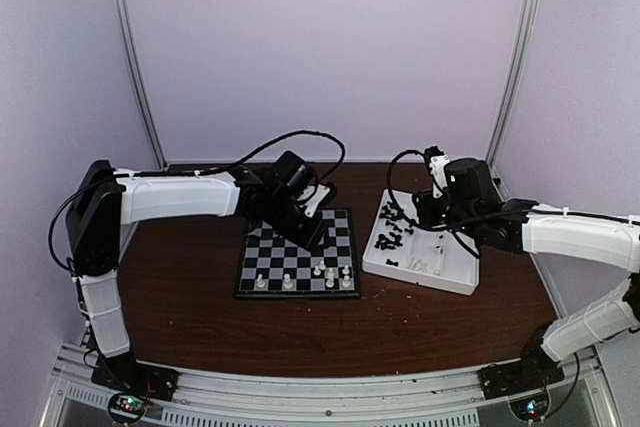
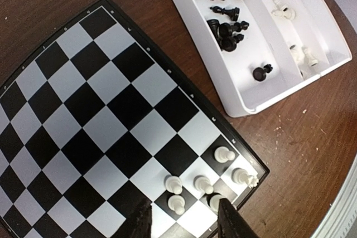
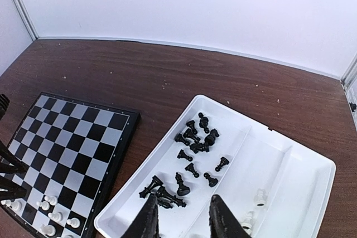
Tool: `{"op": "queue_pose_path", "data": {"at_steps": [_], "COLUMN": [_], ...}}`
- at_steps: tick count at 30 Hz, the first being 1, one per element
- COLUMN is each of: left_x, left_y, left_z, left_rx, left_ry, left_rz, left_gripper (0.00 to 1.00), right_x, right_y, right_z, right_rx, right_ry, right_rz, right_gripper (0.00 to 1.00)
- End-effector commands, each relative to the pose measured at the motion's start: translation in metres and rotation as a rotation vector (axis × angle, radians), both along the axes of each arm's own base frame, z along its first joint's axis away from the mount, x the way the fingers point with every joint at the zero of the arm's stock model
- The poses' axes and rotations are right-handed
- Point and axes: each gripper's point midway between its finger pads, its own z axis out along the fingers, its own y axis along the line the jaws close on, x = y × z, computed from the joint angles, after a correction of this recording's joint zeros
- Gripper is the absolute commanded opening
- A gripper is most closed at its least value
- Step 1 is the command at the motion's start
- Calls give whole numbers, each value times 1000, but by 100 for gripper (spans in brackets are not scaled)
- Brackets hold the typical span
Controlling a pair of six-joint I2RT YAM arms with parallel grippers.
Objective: Set up the chess pieces on the board
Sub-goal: Pick up the chess piece from the chessboard.
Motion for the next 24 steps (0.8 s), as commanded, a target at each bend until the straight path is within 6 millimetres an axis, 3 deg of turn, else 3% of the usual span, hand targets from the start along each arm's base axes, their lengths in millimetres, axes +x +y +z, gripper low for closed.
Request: {"op": "queue_pose_path", "data": {"at_steps": [1, 8, 24], "left_x": [1, -2, 3], "left_y": [-2, -5, -6], "left_z": [-7, -26, -46], "left_rx": [116, 164, 232], "left_ry": [-45, -4, 32], "left_rz": [-21, -20, -12], "left_gripper": [38, 32, 30], "right_x": [-1, -5, -5], "right_y": [-13, -23, -29], "right_z": [8, 3, 0], "right_rx": [21, 17, 13], "right_ry": [-35, -31, -26], "right_rz": [-48, -61, -69], "right_gripper": [32, 32, 33]}}
